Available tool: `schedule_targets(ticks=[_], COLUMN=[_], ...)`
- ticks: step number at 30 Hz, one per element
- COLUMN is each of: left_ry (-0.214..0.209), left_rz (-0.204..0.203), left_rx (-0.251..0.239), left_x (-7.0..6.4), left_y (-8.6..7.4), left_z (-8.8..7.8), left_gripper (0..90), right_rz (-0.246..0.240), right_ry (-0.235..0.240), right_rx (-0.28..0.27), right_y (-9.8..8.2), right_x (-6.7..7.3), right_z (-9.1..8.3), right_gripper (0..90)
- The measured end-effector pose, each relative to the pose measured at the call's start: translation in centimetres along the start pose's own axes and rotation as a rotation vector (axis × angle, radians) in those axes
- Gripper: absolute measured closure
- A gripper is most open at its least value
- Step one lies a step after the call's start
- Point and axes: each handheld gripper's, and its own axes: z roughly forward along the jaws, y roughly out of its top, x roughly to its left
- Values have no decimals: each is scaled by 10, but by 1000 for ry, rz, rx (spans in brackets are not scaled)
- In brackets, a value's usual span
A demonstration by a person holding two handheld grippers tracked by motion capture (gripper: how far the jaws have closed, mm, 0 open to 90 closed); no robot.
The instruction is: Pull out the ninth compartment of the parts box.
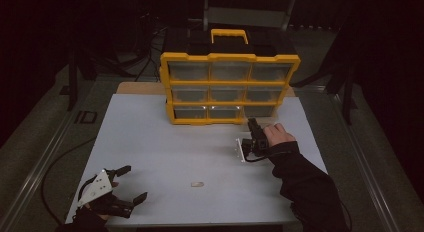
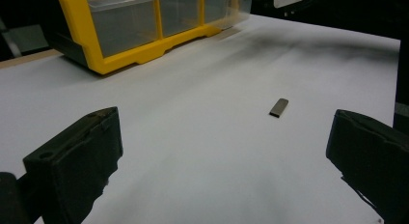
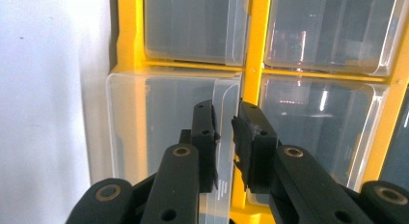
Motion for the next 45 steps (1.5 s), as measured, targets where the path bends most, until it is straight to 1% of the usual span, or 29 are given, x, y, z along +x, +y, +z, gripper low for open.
schedule_targets(ticks=[8, 12, 17, 30, 36, 38, 39, 42, 43, 44, 45], left_ry=[-1, 0, -1, 0, 0, 0, 0, -1, -1, -1, -1], left_rz=[1, 1, 1, 1, 3, 2, 2, 2, 2, 3, 2], left_rx=[1, 0, 0, 2, 3, 2, 3, 5, 5, 5, 4], left_x=[0, 0, 0, 0, 0, 0, 0, 0, 0, 0, 0], left_y=[0, 0, 0, 0, 0, 0, 0, 0, 0, 0, 0], left_z=[0, 0, 0, 0, 0, 0, 0, 1, 1, 0, 0], left_gripper=[0, 0, 0, 0, 0, 0, 0, 0, 0, 0, 0], right_rz=[21, 13, 16, 22, 21, 16, 6, 5, 13, 4, 8], right_ry=[-4, -3, -2, -10, -17, -17, -26, -31, -29, -31, -32], right_rx=[-3, -9, -16, -34, -38, -36, -45, -49, -47, -47, -47], right_y=[0, 0, 0, -6, -7, -6, -7, -8, -7, -8, -8], right_x=[2, 2, 2, 7, 9, 10, 12, 12, 13, 12, 13], right_z=[-6, -8, -11, -28, -29, -30, -31, -31, -31, -31, -31], right_gripper=[785, 786, 786, 786, 786, 786, 786, 786, 786, 786, 786])
